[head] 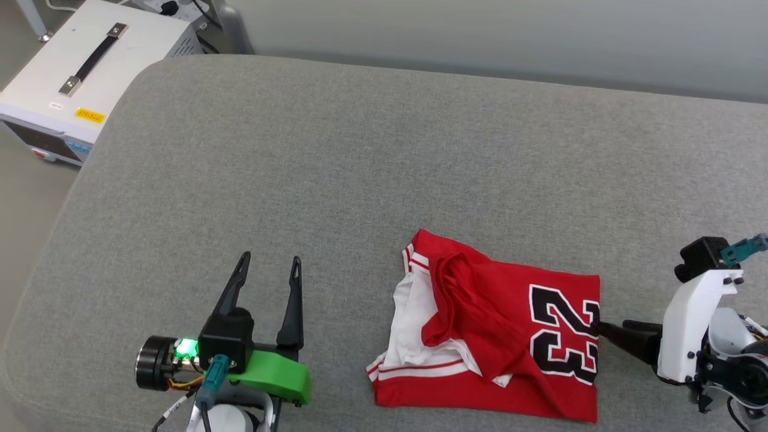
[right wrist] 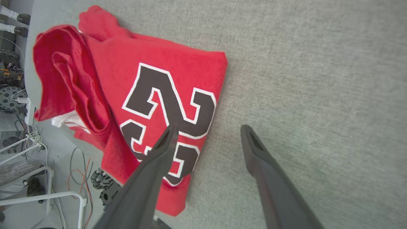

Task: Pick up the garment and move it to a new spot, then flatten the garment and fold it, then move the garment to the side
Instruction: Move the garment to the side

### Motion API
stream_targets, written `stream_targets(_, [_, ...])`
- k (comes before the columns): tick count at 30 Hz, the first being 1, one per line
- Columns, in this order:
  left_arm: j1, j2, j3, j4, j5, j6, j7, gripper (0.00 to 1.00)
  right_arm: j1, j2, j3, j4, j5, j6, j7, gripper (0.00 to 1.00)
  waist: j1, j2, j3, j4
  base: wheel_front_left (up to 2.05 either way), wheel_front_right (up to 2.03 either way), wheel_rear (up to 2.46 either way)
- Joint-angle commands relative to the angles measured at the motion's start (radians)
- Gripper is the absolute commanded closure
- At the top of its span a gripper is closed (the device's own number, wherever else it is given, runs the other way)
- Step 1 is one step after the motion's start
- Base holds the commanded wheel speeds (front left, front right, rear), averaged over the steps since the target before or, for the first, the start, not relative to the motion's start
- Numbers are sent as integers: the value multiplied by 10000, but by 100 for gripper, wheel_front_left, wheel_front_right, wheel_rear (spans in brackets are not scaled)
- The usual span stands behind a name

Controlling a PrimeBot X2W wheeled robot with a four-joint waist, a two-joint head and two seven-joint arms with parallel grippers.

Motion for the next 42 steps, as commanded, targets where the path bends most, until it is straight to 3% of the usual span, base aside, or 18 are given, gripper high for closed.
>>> stream_targets(1, [-220, -75, -26, 6, 36, -50, -59, 0, -6, 81, 111, 125, 107, -7, 4, 0, 0, 0, 343, 298, 0, 0, 0])
stream_targets(14, [-609, -194, -157, 118, 29, -39, -59, 0, -525, 552, 1711, 1375, 426, -7, -476, 0, 0, 0, 798, 627, 0, 0, 0])
stream_targets(15, [-621, -199, -157, 128, 29, -39, -59, 0, -559, 515, 1823, 1371, 481, -7, -611, 51, 0, 0, 785, 627, 0, 0, 0])
stream_targets(16, [-625, -202, -150, 137, 27, -37, -59, 0, -601, 483, 1891, 1340, 533, -7, -762, 89, 0, 0, 765, 618, 0, 0, 0])
stream_targets(17, [-618, -204, -138, 150, 24, -33, -59, 0, -661, 423, 1986, 1291, 564, -7, -960, 100, 0, 0, 724, 595, 0, 0, 0])
stream_targets(29, [-182, -140, -6, 265, 46, -25, -59, 0, -1758, -920, 3219, -86, 109, -7, -2970, 100, 0, 0, -125, -295, 0, 0, 0])
stream_targets(35, [50, -91, 104, 179, 28, 1, -59, 0, -2179, -1768, 3674, -772, -70, -7, -3019, 100, 0, 0, -296, -1230, 0, 0, 0])
stream_targets(42, [-29, -69, 174, -16, 61, 17, -59, 0, -2471, -2510, 3399, -765, 19, -7, -2956, 100, 0, 0, 31, -2350, 0, 0, 0])
